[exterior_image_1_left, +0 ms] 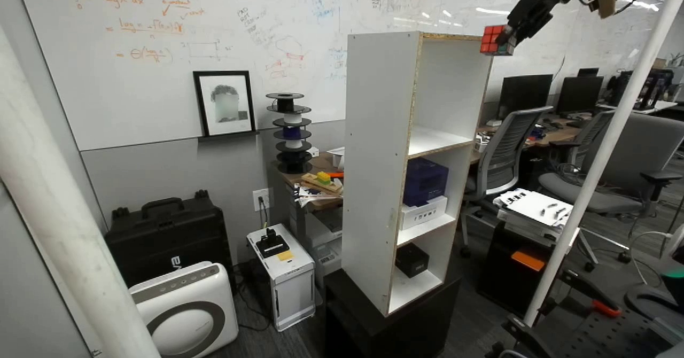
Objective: Pick the Rubik's cube and put it on top of the cabinet
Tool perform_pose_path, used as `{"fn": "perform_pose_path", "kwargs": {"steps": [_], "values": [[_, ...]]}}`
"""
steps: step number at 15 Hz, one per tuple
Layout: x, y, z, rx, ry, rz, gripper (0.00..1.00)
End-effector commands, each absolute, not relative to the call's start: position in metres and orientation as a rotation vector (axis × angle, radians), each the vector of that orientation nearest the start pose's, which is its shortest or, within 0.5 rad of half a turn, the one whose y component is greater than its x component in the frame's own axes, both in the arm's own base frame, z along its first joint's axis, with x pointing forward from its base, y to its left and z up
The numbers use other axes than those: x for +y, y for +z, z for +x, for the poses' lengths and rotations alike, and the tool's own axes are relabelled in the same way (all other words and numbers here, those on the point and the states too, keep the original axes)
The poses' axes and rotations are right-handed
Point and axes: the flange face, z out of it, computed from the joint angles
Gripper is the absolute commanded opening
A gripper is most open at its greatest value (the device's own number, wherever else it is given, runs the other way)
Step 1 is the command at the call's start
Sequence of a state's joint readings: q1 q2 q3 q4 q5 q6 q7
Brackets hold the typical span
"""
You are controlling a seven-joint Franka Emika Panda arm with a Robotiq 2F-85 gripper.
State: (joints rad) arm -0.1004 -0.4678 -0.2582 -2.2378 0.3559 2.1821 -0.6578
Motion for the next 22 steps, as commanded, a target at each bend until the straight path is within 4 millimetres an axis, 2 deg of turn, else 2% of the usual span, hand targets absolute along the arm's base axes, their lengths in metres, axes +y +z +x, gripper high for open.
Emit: {"fn": "perform_pose_path", "kwargs": {"steps": [1,3,5,7,10,11,12,13,15,18,22], "values": [[-0.157,0.634,0.437,-0.054,-1.026,-2.722,0.38],[-0.154,0.642,0.452,0.027,-1.165,-2.675,0.38],[-0.148,0.641,0.472,0.089,-1.285,-2.644,0.38],[-0.141,0.629,0.495,0.119,-1.338,-2.654,0.38],[-0.135,0.609,0.531,0.168,-1.320,-2.695,0.38],[-0.135,0.604,0.539,0.197,-1.279,-2.706,0.61],[-0.138,0.607,0.546,0.236,-1.272,-2.703,0.88],[-0.139,0.611,0.548,0.257,-1.240,-2.712,0.89],[-0.145,0.616,0.544,0.295,-1.108,-2.756,1.00],[-0.152,0.628,0.522,0.307,-0.909,-2.868,1.00],[-0.156,0.636,0.481,0.257,-0.644,-2.973,1.00]]}}
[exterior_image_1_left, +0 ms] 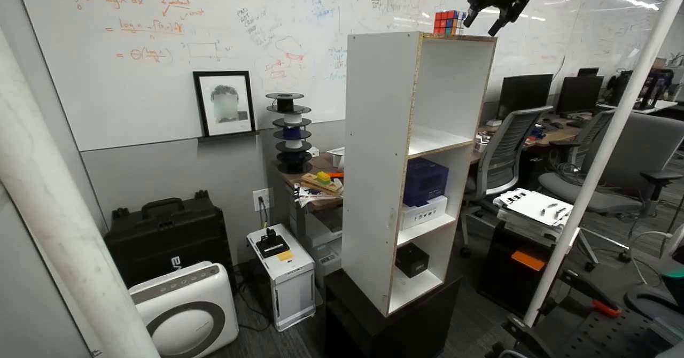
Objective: Pick the Rubik's cube and put it on top of the cabinet
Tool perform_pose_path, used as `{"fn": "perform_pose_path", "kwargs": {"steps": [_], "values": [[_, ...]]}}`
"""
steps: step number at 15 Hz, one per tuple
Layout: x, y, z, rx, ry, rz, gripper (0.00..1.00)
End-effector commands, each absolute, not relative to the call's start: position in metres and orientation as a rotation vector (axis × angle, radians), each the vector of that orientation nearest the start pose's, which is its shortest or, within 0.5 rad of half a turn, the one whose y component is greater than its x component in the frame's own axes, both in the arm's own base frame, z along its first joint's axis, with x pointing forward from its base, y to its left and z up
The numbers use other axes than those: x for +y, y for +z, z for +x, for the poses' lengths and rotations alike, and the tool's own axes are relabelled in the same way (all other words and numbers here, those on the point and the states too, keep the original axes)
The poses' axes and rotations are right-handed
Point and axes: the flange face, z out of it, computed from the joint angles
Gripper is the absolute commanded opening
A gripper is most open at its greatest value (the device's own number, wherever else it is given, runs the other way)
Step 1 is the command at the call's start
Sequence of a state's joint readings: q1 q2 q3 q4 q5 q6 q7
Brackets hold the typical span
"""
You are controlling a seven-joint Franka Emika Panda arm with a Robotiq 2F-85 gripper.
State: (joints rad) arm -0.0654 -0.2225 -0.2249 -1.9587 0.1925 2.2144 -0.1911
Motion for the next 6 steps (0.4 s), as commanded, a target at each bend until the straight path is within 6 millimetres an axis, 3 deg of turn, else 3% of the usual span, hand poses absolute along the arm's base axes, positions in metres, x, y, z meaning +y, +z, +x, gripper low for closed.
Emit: {"fn": "perform_pose_path", "kwargs": {"steps": [1,4,5,6], "values": [[-0.157,0.634,0.471,0.247,-0.554,-2.997,1.00],[-0.159,0.622,0.449,0.246,-0.290,-3.107,1.00],[-0.162,0.622,0.460,0.226,-0.378,-3.057,1.00],[-0.162,0.620,0.457,0.228,-0.352,-3.063,1.00]]}}
